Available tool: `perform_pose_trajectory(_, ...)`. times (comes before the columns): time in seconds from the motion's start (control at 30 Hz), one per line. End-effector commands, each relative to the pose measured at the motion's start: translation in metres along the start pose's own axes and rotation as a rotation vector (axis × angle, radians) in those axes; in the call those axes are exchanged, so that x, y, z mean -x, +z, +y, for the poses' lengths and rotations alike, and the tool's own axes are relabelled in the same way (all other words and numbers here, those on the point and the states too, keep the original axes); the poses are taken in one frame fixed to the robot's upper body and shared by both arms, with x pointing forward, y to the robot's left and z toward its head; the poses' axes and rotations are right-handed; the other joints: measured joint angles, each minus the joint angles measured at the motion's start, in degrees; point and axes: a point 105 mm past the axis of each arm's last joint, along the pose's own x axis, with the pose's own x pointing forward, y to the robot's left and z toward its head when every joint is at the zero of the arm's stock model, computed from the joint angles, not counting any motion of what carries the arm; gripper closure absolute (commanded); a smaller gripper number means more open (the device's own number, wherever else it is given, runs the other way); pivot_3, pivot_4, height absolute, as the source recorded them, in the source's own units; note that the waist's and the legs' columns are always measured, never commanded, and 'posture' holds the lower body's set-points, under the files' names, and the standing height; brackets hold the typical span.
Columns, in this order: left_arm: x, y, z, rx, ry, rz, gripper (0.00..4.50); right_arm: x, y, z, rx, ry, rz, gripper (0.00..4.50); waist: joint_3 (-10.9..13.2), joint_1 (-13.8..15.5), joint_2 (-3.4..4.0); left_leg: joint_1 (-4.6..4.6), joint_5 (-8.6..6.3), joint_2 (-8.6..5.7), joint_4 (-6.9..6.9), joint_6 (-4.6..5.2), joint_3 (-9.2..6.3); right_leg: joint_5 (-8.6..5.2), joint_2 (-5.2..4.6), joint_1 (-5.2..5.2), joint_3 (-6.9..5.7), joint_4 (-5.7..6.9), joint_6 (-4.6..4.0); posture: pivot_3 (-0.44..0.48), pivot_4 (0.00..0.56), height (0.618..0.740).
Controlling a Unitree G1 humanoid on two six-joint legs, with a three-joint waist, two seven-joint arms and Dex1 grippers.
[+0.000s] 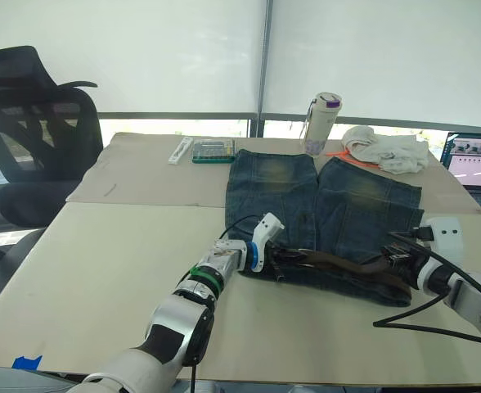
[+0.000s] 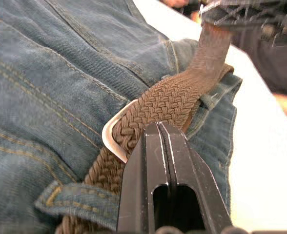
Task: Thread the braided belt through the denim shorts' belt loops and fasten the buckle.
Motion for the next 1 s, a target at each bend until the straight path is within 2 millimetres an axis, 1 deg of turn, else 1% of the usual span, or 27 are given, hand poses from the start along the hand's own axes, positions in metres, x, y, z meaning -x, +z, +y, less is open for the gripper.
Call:
perform_pose_trajectory(0.03, 0.009, 0.024, 0.008, 0.010, 0.034, -0.115, 4.48, 0.002, 0.012, -0.001, 0.026, -0.011, -0.047, 4.50, 0.19, -0.11, 0.03, -0.02, 0.01, 0.00, 0.03, -0.01, 0.00, 0.01, 0.00, -0.02, 0.01, 0.03, 0.01, 0.000, 0.150, 0.737)
perform_pose_trajectory(0.13, 0.020, 0.064, 0.016, -0.021, 0.070, -0.256, 4.48, 0.002, 0.012, -0.001, 0.029, -0.010, -0.045, 4.50, 0.71, -0.51, 0.00, -0.21, 0.03, 0.00, 0.15, -0.02, 0.01, 0.04, 0.04, -0.25, 0.06, 0.18, 0.02, 0.000, 0.150, 0.737)
perform_pose_trajectory(0.2, 0.026, 0.075, 0.020, -0.058, 0.102, -0.285, 4.48, 0.001, 0.013, 0.000, 0.029, -0.009, -0.046, 4.50, 1.09, -0.68, 0.01, -0.51, 0.07, -0.03, 0.27, -0.07, 0.05, 0.04, 0.04, -0.59, 0.14, 0.45, 0.03, 0.000, 0.150, 0.737)
perform_pose_trajectory(0.3, 0.031, 0.082, 0.024, -0.076, 0.139, -0.307, 4.48, 0.000, 0.013, 0.000, 0.030, -0.007, -0.046, 4.50, 1.24, -0.73, 0.05, -0.55, 0.09, -0.08, 0.25, -0.09, 0.07, 0.02, 0.07, -0.67, 0.15, 0.67, 0.06, 0.000, 0.150, 0.737)
perform_pose_trajectory(0.37, 0.031, 0.082, 0.024, -0.086, 0.141, -0.302, 4.48, 0.000, 0.013, 0.001, 0.031, -0.007, -0.046, 4.50, 1.32, -0.62, 0.04, -0.56, 0.10, -0.08, 0.24, -0.10, 0.08, 0.00, 0.13, -0.67, 0.13, 0.74, 0.08, 0.000, 0.150, 0.737)
perform_pose_trajectory(0.53, 0.023, 0.067, 0.019, -0.139, 0.124, -0.228, 4.48, 0.001, 0.012, -0.001, 0.083, -0.021, -0.028, 4.50, 1.46, -0.58, 0.04, -0.60, 0.09, -0.15, 0.26, -0.07, 0.11, 0.00, 0.13, -0.60, 0.12, 0.73, 0.13, 0.000, 0.150, 0.737)
perform_pose_trajectory(0.7, 0.002, 0.058, 0.003, -0.212, 0.062, -0.171, 4.48, 0.005, 0.005, -0.008, 0.316, -0.066, 0.049, 4.50, 1.54, -0.40, 0.00, -0.59, 0.10, -0.16, 0.27, -0.09, 0.10, -0.03, 0.13, -0.63, 0.12, 0.68, 0.18, 0.000, 0.150, 0.737)
perform_pose_trajectory(0.83, -0.009, 0.048, -0.008, -0.255, 0.013, -0.126, 4.48, 0.002, 0.010, -0.007, 0.403, -0.071, 0.030, 4.50, 1.56, -0.59, -0.03, -0.57, 0.13, -0.15, 0.29, -0.14, 0.11, -0.03, 0.14, -0.64, 0.16, 0.63, 0.17, 0.000, 0.150, 0.737)
perform_pose_trajectory(1.0, -0.018, 0.041, -0.016, -0.290, -0.020, -0.086, 4.48, 0.004, 0.019, -0.007, 0.413, -0.073, -0.004, 4.50, 1.57, -0.56, -0.05, -0.56, 0.16, -0.12, 0.35, -0.15, 0.07, -0.03, 0.16, -0.65, 0.16, 0.71, 0.16, 0.000, 0.150, 0.737)
